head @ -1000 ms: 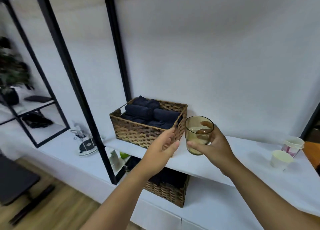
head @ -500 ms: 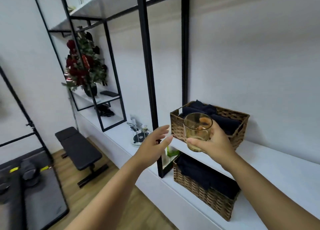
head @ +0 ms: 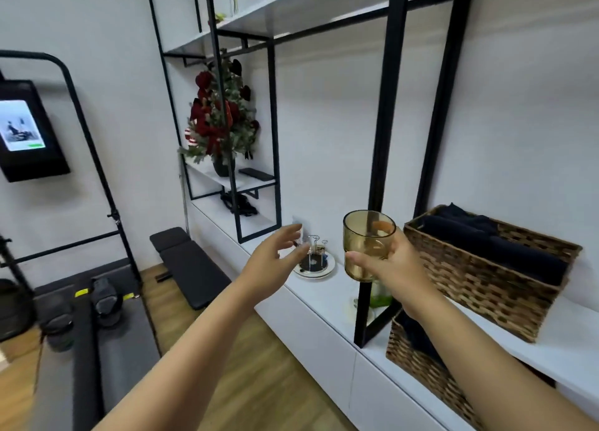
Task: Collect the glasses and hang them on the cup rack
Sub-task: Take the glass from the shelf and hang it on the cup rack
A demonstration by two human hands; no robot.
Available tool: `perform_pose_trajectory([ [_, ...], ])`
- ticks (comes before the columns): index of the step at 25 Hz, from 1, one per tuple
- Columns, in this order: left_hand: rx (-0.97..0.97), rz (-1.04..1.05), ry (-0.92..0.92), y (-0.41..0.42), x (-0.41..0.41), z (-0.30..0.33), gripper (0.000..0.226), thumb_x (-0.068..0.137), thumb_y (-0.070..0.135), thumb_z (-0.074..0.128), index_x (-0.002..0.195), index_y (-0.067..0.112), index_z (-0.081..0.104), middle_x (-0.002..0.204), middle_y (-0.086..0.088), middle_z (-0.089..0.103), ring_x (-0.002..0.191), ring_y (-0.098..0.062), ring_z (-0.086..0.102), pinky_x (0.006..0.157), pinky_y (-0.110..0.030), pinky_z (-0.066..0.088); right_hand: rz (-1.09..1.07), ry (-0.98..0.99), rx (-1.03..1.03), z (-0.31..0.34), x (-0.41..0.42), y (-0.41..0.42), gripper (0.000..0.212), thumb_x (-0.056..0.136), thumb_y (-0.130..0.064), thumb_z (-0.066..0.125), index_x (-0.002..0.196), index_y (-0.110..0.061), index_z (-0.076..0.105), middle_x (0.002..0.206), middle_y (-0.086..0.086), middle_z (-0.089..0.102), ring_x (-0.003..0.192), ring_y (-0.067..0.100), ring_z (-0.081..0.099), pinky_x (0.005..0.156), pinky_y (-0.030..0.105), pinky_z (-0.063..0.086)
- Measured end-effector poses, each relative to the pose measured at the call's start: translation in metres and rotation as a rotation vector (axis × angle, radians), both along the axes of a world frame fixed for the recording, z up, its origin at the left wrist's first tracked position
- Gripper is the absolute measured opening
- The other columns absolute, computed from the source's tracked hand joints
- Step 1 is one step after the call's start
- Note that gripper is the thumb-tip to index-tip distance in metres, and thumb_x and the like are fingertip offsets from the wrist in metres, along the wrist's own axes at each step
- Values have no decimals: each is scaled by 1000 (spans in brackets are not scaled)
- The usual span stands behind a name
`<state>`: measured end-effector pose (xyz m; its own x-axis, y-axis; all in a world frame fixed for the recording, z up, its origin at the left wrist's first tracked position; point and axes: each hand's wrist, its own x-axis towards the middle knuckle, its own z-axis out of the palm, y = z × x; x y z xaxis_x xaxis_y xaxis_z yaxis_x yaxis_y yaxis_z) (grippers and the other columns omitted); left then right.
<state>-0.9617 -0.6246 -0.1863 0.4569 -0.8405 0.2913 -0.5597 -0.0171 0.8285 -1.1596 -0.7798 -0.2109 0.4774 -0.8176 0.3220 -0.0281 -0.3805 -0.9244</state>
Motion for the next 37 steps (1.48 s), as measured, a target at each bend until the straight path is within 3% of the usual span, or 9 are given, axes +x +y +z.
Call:
perform_pose_trajectory([
  [2,-2,4,-3,12,39,9,54,102,44,63,152,29,50,143,11,60,131,-5,55,113,-32,43,2,-20,0,8,36,11,67,64,-42,100,116,-50,58,114,-14,73,104,0,70,90,34,61],
  [6,-31,13,-27,22,93,35,54,102,43,64,152,29,50,144,8,60,132,-10,56,109,-31,44,-23,-68,6,29,92,18,75,62,-47,98,124,-45,56,118,-2,71,109,14,71,92,51,62],
  [11,-86,26,-53,8,140,48,55,101,44,64,152,30,50,143,8,61,129,-10,57,107,-29,44,-6,-61,-27,46,151,17,83,51,-58,94,124,-45,55,119,-1,70,108,12,71,91,51,63],
  [16,-87,38,-82,-22,179,51,55,102,42,63,153,27,49,146,3,60,132,-13,57,111,-35,45,23,-58,-9,50,212,-10,78,62,-46,97,127,-38,54,122,3,68,112,16,69,94,54,61],
  [19,-110,61,-56,-43,202,62,53,104,39,62,153,25,49,147,0,59,132,-14,57,114,-40,46,40,-62,-11,63,249,-38,82,58,-50,96,128,-38,54,121,2,67,112,17,68,94,52,61],
  [25,-144,99,-95,-100,263,84,55,104,40,61,155,23,48,147,0,58,129,-13,58,109,-35,48,91,-90,-33,84,321,-103,84,52,-57,93,124,-40,55,116,-5,67,109,13,68,92,49,62],
  [31,-144,108,-76,-153,322,81,53,104,39,62,154,24,49,144,2,59,128,-11,59,95,-19,50,68,-66,-21,78,375,-156,81,57,-52,92,127,-37,54,115,-7,67,110,12,67,97,47,60],
  [34,-135,71,-80,-182,357,75,54,104,41,62,154,26,49,145,3,59,129,-9,58,107,-31,48,35,-54,-45,70,406,-178,80,61,-51,94,129,-38,54,118,-7,67,111,10,66,96,43,59],
  [37,-144,26,-77,-208,394,60,54,102,43,63,153,28,50,144,5,61,129,-6,57,110,-34,46,-4,-51,-63,61,436,-193,77,66,-46,96,129,-36,55,119,-9,67,112,7,65,96,38,58],
])
